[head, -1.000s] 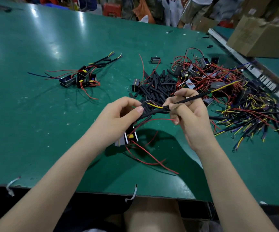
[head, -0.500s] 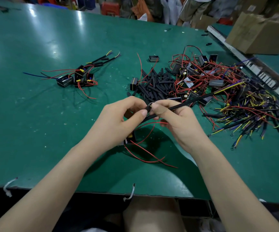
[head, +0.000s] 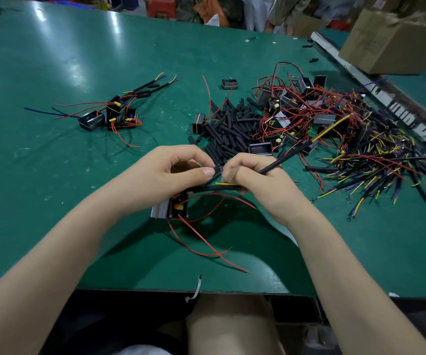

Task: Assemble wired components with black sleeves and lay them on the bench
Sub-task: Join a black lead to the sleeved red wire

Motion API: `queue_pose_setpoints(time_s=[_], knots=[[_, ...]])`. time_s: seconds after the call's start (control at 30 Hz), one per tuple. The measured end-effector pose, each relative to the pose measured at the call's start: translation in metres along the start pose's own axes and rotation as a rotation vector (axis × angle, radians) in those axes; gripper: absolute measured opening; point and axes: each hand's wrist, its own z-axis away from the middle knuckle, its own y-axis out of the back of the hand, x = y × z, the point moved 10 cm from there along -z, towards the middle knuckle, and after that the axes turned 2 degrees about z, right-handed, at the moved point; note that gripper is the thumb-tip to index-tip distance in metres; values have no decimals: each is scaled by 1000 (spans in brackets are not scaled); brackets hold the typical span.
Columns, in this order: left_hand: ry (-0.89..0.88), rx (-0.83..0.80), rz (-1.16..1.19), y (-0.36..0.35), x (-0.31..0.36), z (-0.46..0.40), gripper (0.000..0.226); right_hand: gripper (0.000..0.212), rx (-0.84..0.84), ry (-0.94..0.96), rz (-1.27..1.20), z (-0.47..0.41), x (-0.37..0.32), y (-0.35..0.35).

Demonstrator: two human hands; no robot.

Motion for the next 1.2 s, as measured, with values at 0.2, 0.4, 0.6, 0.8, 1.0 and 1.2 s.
queue_pose_setpoints(time_s=[0.2, 0.4, 0.6, 0.8, 1.0, 1.2], knots=[[-63, -78, -340, 3, 11, -6, 6, 25, -18, 0, 21, 1, 0, -3], [-114, 35, -328, 11, 16, -6, 9, 12, 105, -27, -83, 0, 5, 7], [-132, 177, -338, 14, 17, -4, 17, 6, 181, 18, -132, 1, 4, 11], [17, 162, -237, 11, -6, -7, 9, 8, 235, 144, 16, 4, -9, 16], [106, 50, -33, 4, -26, -3, 11, 13, 189, 167, 124, 4, -9, 10], [82, 149, -69, 13, -29, 1, 7, 14, 152, 147, 176, 2, -7, 5]])
